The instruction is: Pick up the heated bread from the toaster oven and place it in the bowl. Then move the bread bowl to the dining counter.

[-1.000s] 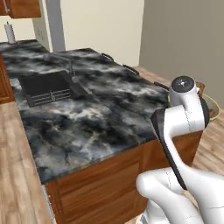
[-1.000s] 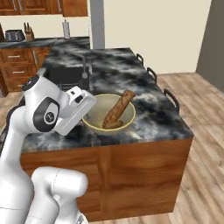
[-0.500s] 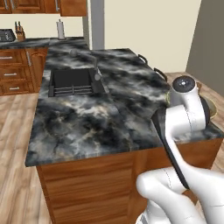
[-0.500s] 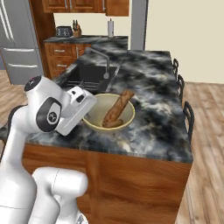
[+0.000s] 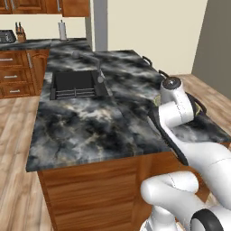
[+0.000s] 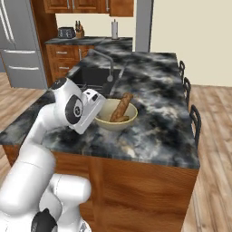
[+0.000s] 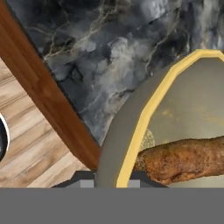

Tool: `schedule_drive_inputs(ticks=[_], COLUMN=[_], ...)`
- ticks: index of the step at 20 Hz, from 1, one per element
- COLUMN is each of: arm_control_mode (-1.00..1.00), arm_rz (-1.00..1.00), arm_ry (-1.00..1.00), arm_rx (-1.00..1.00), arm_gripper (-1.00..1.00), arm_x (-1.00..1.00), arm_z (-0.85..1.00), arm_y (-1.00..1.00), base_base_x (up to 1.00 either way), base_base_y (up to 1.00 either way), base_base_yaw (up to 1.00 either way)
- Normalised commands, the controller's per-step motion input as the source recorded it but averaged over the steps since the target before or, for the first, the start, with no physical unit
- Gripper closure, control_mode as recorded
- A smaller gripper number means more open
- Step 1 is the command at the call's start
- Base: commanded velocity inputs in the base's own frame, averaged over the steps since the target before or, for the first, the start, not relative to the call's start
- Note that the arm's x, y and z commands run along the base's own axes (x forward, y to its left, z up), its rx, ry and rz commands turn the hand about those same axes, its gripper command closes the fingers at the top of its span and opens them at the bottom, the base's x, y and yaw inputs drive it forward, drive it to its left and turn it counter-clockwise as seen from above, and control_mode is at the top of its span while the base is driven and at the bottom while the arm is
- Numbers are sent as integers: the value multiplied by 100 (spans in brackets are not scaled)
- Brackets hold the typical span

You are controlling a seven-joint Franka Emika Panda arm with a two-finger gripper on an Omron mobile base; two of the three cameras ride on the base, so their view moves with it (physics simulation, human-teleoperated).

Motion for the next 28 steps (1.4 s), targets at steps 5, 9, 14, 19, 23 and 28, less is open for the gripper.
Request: schedule_drive_inputs(ticks=[5, 9, 14, 19, 23, 28], arm_control_mode=[-100, -100, -100, -100, -100, -100], arm_rz=[20, 22, 20, 5, 0, -1], arm_ry=[5, 2, 3, 7, 0, 0], arm_rx=[0, 0, -2, -7, -5, -2], arm_gripper=[100, 100, 100, 100, 100, 100], arm_x=[100, 100, 100, 100, 99, 48], arm_z=[-14, -36, -56, -56, -49, -24], arm_y=[0, 0, 0, 16, 25, 7], base_base_x=[0, 0, 0, 0, 0, 0], base_base_y=[0, 0, 0, 0, 0, 0], base_base_yaw=[0, 0, 0, 0, 0, 0])
